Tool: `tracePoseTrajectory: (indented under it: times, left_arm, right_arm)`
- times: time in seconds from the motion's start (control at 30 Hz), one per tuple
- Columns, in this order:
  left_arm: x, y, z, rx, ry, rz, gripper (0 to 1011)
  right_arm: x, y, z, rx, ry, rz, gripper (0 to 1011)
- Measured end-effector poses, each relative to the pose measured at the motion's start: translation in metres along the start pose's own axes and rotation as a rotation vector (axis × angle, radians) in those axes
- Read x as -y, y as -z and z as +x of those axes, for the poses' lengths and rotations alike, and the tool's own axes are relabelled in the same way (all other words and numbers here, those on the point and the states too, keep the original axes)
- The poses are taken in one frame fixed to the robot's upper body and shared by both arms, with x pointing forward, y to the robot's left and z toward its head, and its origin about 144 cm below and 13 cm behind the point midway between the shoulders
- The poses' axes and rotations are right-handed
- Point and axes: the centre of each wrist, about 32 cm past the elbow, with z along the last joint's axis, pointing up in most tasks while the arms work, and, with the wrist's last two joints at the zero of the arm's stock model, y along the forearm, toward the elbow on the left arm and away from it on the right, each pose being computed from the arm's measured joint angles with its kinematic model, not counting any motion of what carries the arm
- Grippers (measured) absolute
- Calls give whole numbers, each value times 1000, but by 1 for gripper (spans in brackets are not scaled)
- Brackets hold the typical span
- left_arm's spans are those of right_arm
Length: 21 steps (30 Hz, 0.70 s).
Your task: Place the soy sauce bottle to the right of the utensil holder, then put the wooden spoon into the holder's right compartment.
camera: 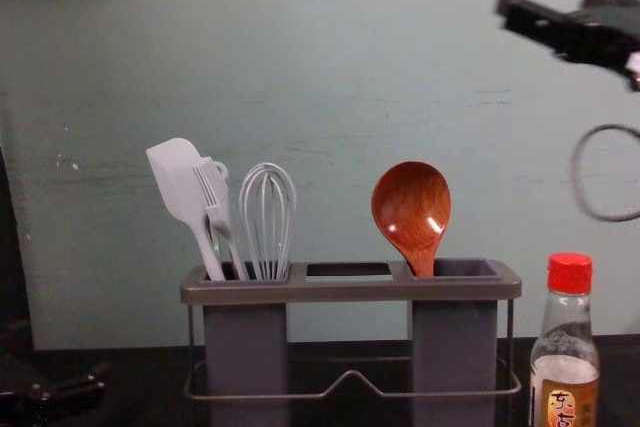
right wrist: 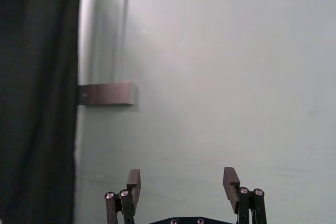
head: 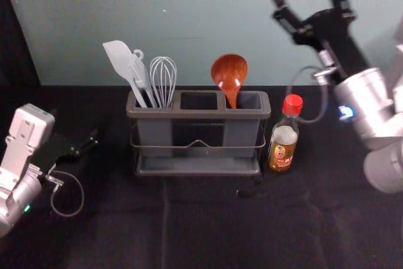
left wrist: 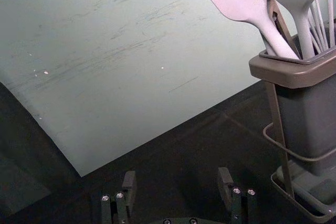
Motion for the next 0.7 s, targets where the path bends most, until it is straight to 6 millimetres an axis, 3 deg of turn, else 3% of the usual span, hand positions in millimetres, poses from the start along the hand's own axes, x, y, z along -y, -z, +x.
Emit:
tracePoseTrajectory:
  times: [0.33, 0.7]
  left_arm:
    - [0, 0, 0, 0, 0, 0, 1011]
    - [0, 0, 0, 0, 0, 0, 1011]
  right_arm:
    - [30, -7, 43, 119, 98, -156, 1003]
    - [66, 19, 62, 192, 146, -375, 1002]
